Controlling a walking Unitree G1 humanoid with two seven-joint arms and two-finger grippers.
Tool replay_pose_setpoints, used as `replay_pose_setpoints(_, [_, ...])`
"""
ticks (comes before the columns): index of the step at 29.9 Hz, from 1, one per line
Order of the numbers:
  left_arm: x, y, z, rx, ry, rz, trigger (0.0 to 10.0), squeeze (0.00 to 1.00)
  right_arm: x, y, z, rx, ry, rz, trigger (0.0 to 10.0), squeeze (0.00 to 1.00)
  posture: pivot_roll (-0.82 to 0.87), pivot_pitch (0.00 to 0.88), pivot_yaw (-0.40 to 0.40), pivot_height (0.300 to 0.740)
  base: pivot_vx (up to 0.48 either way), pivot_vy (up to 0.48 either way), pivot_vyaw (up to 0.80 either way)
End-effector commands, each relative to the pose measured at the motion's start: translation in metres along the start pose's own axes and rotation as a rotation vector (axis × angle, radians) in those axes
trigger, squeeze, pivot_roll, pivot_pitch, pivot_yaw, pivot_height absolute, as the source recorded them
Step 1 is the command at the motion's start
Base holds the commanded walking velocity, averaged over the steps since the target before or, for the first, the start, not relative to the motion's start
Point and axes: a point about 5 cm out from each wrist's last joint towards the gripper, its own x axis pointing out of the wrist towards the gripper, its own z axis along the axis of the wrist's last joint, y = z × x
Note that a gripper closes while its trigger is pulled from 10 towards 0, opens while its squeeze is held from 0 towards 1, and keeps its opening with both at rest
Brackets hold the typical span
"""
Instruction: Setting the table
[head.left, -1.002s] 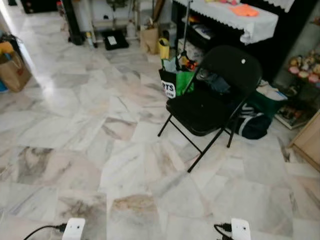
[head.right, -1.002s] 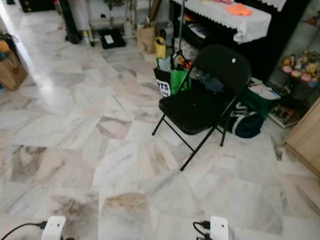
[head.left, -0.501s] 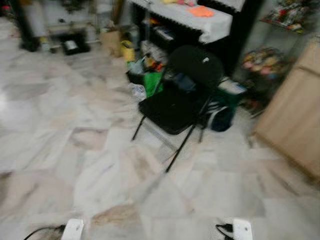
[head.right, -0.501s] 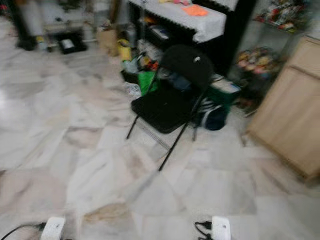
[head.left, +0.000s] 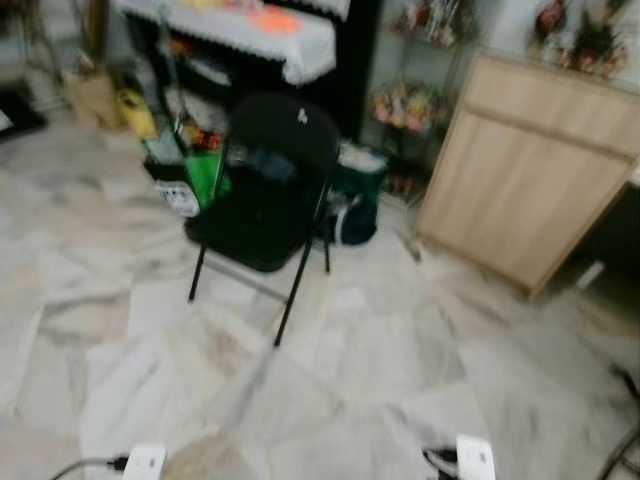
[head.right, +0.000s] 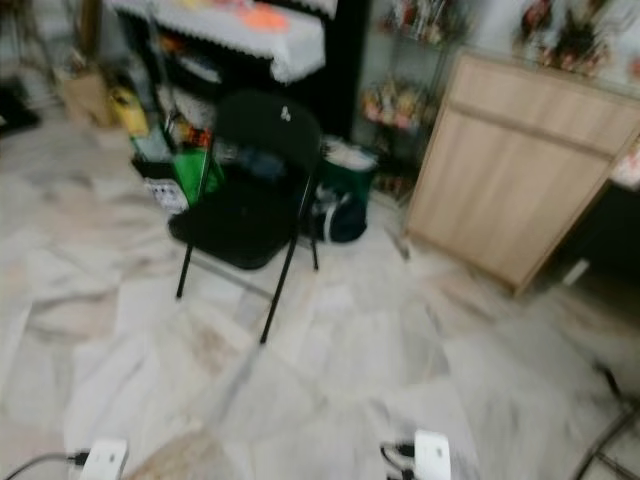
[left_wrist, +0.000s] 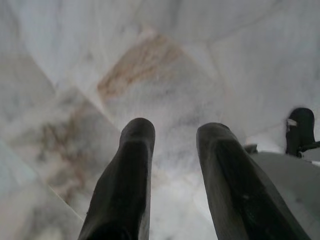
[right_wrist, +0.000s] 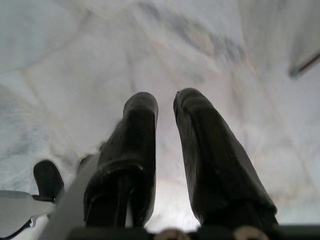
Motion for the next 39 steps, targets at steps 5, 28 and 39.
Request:
replay_pose_setpoints(5, [0.008, -0.019, 0.024, -0.153, -0.053, -0.047, 10.0, 0.0, 0.001, 0.024, 0.003, 0.098, 0.056, 0.146, 10.0, 0.0, 0.18, 0.0, -0.092, 0.74, 0.0, 0.0, -0.76])
replay_pose_setpoints(28, [0.006, -0.018, 0.011, -0.186, -0.023, -0.025, 10.0, 0.0, 0.001, 0.019, 0.003, 0.068, 0.047, 0.131, 10.0, 0.0, 0.14, 0.0, -0.112, 0.74, 0.0, 0.0, -0.76])
replay_pose_setpoints(39, [0.006, -0.018, 0.012, -0.192, -0.03, -0.024, 10.0, 0.0, 0.001, 0.025, 0.002, 0.062, 0.031, 0.151, 10.0, 0.0, 0.15, 0.0, -0.112, 0.74, 0.0, 0.0, -0.09])
